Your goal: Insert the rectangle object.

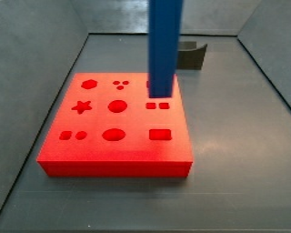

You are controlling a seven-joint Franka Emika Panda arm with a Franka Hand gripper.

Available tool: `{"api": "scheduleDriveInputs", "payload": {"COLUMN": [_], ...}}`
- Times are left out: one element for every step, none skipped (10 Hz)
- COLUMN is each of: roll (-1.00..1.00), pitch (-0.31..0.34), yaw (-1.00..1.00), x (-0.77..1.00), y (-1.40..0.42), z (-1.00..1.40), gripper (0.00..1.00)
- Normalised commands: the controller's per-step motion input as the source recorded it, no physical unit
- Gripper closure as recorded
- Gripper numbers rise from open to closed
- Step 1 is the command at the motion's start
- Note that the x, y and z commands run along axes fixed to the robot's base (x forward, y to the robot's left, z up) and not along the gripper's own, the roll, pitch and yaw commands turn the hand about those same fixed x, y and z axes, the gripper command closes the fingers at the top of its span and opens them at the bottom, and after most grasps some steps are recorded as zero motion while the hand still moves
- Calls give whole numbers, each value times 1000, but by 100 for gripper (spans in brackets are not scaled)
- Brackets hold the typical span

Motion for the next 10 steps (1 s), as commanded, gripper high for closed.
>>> {"api": "scheduleDriveInputs", "payload": {"roll": [161,6,0,59,66,33,59,91,86,51], "pitch": [10,0,-29,-84,-74,-61,-69,-64,-59,-36], "yaw": [71,0,0,-9,0,37,43,37,29,0], "x": [291,66,74,214,0,0,-20,-54,-103,-91], "y": [26,0,-126,-226,-243,-263,-171,-146,-117,-20], "z": [-234,-57,-326,-534,-517,-529,-500,-414,-357,-300], "gripper": [100,100,100,100,100,100,100,100,100,100]}}
